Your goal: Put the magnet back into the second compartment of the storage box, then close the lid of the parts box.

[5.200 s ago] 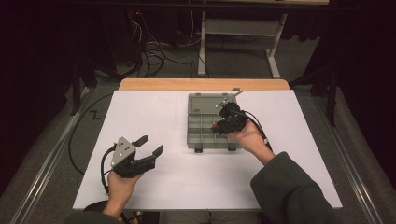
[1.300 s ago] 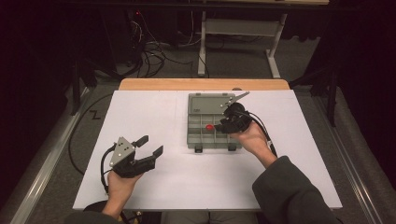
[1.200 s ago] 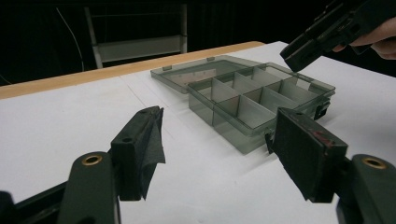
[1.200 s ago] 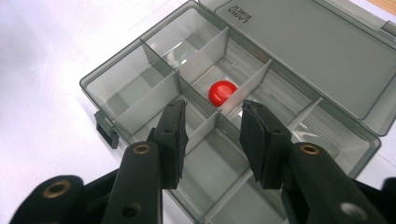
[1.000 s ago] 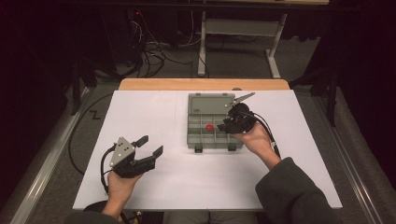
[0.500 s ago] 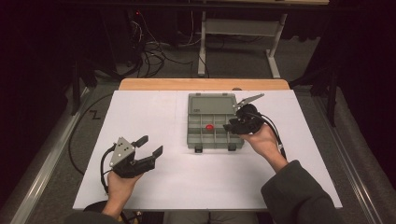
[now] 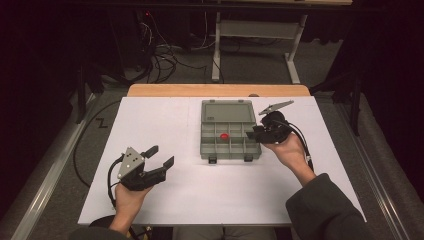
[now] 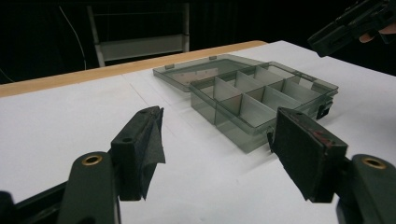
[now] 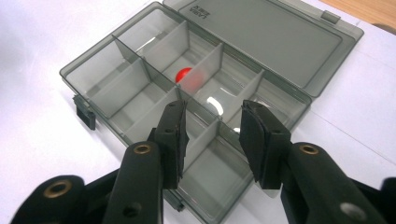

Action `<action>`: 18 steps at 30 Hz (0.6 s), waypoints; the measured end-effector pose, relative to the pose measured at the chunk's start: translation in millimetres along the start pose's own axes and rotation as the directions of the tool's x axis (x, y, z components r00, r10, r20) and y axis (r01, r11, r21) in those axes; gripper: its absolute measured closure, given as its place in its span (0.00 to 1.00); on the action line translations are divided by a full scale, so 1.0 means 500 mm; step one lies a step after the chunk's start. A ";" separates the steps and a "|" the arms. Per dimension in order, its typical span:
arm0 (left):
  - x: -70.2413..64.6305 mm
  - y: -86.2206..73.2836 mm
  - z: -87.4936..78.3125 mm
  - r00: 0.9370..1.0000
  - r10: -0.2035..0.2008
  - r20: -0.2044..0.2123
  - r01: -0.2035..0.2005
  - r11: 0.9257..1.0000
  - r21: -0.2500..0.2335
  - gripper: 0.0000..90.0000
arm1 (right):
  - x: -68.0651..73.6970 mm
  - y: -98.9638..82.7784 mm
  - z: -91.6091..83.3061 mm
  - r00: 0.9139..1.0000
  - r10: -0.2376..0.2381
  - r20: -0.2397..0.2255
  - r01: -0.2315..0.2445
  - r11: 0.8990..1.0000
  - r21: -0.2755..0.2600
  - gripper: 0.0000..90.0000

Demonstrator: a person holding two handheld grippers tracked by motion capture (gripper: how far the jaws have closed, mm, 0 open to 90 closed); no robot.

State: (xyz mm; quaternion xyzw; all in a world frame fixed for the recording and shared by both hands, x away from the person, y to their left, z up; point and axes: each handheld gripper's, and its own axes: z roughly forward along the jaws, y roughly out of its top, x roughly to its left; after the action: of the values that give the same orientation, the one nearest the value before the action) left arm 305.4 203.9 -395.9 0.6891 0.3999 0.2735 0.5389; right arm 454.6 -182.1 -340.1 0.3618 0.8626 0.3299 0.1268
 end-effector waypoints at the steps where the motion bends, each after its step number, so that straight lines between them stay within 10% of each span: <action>1: 0.000 0.000 0.000 1.000 0.000 0.000 0.000 1.000 0.000 0.37 | -0.002 -0.002 -0.001 1.000 0.006 0.003 -0.006 1.000 0.002 0.70; 18: 0.001 0.001 -0.002 1.000 -0.002 -0.004 0.002 1.000 -0.008 0.37 | -0.032 -0.034 -0.011 0.999 0.050 0.022 -0.050 0.999 -0.012 0.71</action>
State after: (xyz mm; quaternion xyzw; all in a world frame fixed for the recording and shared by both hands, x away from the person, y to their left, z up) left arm 304.9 205.0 -395.1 0.6861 0.4005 0.2757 0.5411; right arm 454.2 -205.0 -347.3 0.3860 0.8500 0.3340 0.1300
